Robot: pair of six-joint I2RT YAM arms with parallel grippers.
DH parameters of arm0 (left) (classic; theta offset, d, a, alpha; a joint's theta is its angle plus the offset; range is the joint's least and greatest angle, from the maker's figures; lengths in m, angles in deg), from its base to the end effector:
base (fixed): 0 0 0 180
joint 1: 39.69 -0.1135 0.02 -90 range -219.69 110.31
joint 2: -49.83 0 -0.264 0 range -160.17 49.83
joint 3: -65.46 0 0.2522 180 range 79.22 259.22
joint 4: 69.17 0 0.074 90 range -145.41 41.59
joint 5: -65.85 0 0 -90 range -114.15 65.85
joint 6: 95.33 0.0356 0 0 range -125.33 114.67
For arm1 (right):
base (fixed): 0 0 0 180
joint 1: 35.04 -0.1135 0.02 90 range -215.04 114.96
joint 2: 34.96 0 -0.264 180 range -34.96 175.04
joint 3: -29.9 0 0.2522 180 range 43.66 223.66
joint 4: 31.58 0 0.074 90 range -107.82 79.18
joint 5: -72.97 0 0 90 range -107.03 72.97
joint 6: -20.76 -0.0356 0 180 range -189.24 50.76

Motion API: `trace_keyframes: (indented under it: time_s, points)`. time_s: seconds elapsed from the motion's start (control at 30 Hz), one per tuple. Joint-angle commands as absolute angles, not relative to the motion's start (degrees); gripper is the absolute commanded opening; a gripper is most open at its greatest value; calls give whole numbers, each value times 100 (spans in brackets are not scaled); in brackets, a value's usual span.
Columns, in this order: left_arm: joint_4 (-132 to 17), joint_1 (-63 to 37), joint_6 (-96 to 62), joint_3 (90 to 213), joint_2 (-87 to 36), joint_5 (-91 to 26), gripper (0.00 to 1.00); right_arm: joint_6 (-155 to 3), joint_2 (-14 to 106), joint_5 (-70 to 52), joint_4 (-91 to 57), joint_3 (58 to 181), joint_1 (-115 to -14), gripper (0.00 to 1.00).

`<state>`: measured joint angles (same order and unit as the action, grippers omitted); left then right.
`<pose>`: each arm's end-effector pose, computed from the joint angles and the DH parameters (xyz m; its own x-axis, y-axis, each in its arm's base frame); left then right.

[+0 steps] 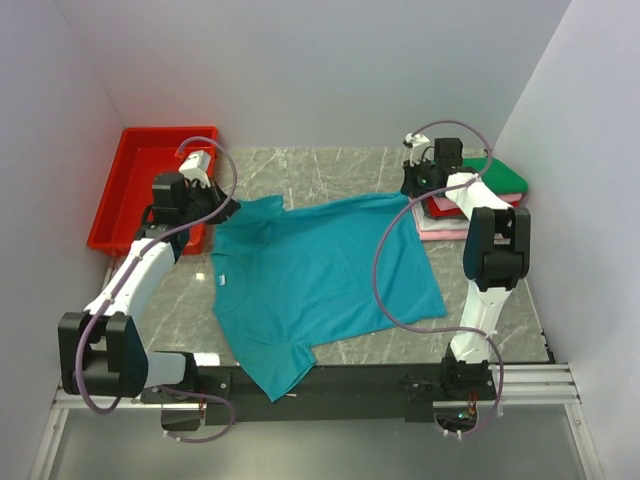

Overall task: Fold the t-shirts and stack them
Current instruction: Fold the tshirt

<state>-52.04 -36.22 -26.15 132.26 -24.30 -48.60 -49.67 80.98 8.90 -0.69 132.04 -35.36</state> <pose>0.2934 -0.0326 0.2912 -0.5396 -0.2914 -0.7899 0.2561 0.8369 -0.4837 0.4557 0.0181 0.2162 -0.5568 -0.3044 -0.7729 -0.5332 0.8444 0.0516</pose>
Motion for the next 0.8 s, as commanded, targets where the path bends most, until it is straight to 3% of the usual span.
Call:
trace_keyframes:
  time_s: [0.0,0.77]
  points:
    - [-5084,-3599,-2643,13117,-2102,-4991,0,-4842,7578,1065,-270,13085,-3373,0]
    - [-4733,-3582,-2625,12651,-1662,-5114,0,-4464,7666,1022,64,13085,-3337,0]
